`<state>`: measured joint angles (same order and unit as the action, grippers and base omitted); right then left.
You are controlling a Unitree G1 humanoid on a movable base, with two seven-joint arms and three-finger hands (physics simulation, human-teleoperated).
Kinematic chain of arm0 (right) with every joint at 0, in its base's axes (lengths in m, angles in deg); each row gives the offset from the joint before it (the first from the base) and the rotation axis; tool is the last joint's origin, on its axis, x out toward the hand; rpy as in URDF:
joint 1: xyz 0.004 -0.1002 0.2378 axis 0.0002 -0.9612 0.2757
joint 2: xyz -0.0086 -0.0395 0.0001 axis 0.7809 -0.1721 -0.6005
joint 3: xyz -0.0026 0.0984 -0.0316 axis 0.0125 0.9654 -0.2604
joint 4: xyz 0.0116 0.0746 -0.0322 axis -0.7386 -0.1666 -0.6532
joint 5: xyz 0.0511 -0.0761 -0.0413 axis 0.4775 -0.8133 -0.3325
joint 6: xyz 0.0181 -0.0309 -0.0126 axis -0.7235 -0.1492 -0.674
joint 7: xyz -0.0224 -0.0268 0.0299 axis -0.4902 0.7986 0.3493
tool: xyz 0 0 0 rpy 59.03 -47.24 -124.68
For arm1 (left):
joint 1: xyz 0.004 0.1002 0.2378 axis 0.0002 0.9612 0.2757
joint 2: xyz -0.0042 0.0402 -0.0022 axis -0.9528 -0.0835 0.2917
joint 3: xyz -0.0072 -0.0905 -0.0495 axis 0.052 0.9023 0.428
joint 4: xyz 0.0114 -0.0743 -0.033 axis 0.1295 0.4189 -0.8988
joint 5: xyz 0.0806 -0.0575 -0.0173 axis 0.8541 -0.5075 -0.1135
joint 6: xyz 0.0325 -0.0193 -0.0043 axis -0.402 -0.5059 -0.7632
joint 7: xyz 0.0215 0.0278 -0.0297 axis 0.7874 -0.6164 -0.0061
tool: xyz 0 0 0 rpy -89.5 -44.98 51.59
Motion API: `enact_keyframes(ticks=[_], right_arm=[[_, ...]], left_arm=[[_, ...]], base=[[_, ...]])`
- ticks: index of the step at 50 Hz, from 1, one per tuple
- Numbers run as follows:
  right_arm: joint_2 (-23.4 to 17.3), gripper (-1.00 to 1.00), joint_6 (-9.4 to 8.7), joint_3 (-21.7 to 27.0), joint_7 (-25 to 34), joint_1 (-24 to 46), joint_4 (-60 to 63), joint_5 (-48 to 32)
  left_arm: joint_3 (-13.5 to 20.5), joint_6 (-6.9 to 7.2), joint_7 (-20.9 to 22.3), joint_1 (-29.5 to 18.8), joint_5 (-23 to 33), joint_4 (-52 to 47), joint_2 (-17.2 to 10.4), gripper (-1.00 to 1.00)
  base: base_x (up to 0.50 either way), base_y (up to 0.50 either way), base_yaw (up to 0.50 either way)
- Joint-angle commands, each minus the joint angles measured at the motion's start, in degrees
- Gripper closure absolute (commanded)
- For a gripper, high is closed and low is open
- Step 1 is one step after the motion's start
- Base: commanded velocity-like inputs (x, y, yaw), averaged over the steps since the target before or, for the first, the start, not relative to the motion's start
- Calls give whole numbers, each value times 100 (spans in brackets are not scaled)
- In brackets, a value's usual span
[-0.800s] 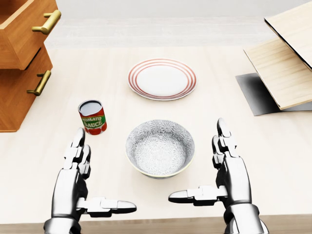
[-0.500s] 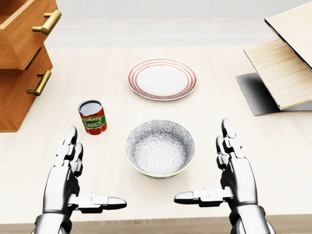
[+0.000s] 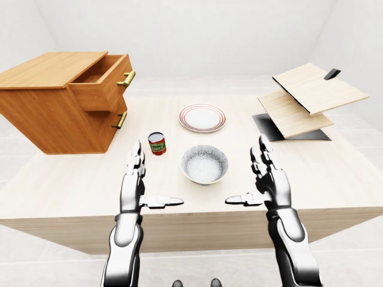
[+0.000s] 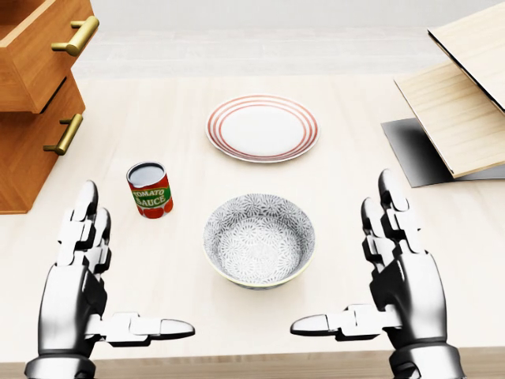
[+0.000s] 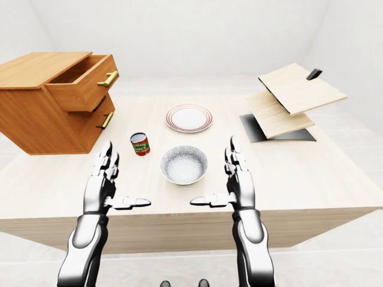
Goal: Close the top drawer of the cabinet.
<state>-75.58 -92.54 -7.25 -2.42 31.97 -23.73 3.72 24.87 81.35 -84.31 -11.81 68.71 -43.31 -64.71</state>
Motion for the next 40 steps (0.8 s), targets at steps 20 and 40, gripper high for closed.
enact_keyframes(ticks=[20, 40], right_arm=[[85, -100, -99, 325, 84, -462, 2011, 755], [103, -100, -99, 385, 59, -437, 2068, 825]], left_arm=[[33, 83, -111, 806, 284, -2158, 93, -100], [143, 11, -142, 967, 110, -2571, 169, -100]], base=[[0, 0, 0], [0, 0, 0]])
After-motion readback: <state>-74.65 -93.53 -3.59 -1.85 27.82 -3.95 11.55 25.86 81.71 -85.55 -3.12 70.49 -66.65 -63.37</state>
